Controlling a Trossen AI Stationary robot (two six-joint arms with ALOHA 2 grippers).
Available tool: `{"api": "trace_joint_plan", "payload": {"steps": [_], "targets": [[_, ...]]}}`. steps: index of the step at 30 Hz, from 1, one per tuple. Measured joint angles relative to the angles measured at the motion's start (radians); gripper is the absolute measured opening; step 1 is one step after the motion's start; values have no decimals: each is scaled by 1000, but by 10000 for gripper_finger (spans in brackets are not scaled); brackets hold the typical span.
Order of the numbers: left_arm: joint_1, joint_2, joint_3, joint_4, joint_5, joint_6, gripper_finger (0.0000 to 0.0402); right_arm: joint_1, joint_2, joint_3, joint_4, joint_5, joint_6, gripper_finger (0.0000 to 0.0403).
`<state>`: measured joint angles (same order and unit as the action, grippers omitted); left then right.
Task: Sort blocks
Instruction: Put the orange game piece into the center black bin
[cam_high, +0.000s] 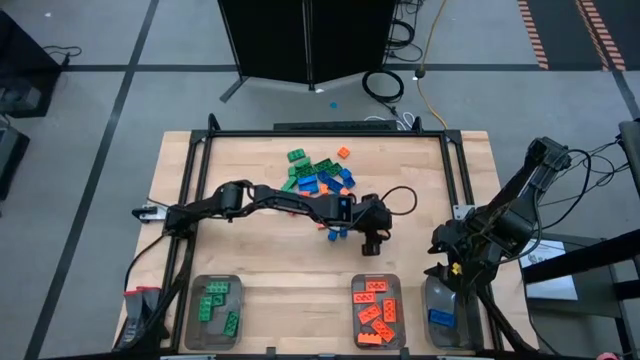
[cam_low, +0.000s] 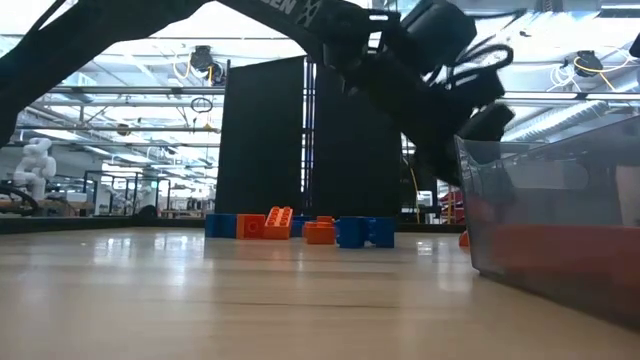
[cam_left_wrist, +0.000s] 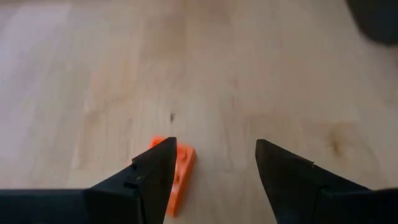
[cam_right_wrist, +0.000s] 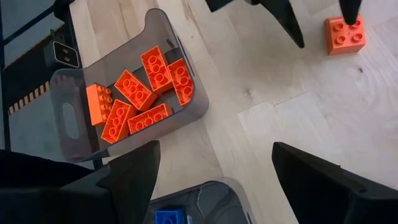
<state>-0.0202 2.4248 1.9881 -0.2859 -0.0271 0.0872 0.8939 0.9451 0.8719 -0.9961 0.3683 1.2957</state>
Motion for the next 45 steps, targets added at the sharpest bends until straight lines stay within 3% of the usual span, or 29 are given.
{"api": "trace_joint_plan", "payload": {"steps": [7, 14, 20, 30, 40, 45], "targets": [[13, -1, 45, -4, -3, 0, 221, 0, 0, 0, -2, 0, -1, 304], [50, -2, 45, -88, 143, 0, 225, 0, 0, 0, -17, 1, -3, 304], [51, -2, 55, -75, 73, -13, 225, 0, 0, 0, -46, 2, -2, 304], [62, -3, 69, -79, 74, -26, 228, 0, 0, 0, -57, 4, 1, 304], [68, -3, 69, -101, 85, 38, 309, -1, 0, 0, -57, 33, 1, 304], [64, 7, 68, -131, 74, 132, 324, -1, 0, 0, -56, 33, 1, 304]]}}
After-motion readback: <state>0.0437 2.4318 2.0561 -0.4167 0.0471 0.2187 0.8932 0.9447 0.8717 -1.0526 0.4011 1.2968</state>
